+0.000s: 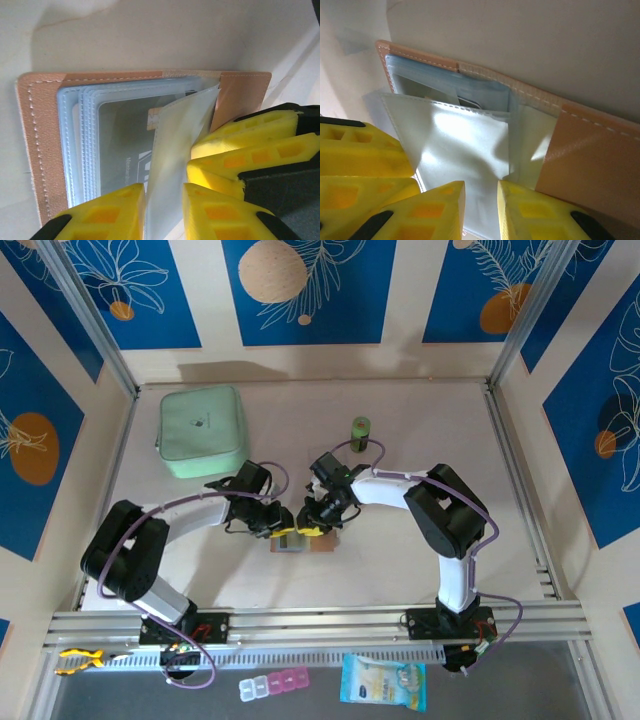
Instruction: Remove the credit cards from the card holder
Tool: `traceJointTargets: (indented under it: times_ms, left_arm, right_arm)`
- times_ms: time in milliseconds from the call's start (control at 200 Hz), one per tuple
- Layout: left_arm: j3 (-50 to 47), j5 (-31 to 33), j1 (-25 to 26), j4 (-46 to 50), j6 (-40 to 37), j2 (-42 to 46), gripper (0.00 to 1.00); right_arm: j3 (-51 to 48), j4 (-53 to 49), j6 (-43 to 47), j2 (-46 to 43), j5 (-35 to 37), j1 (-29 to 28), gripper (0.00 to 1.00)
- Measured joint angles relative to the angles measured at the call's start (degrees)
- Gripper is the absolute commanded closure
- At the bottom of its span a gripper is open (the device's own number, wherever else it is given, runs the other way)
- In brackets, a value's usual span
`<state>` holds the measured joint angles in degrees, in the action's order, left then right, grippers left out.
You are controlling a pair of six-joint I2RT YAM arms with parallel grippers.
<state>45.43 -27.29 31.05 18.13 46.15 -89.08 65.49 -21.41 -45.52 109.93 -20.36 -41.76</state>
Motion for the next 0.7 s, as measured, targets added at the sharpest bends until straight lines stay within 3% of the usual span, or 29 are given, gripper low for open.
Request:
traceJointTargets:
  times_ms: [425, 695]
  left_arm:
    - [1.4, -1.3, 1.9, -0.2, 0.1, -0.1, 0.72]
    - [6.2, -1.9, 5.2, -0.5, 0.4, -2.4, 0.62]
  right_arm:
    - [-3.2, -0.1, -0.2, -6.8, 2.5, 1.5, 0.74]
    - [-6.1, -1.2, -0.2, -13.2, 4.9, 4.8, 0.71]
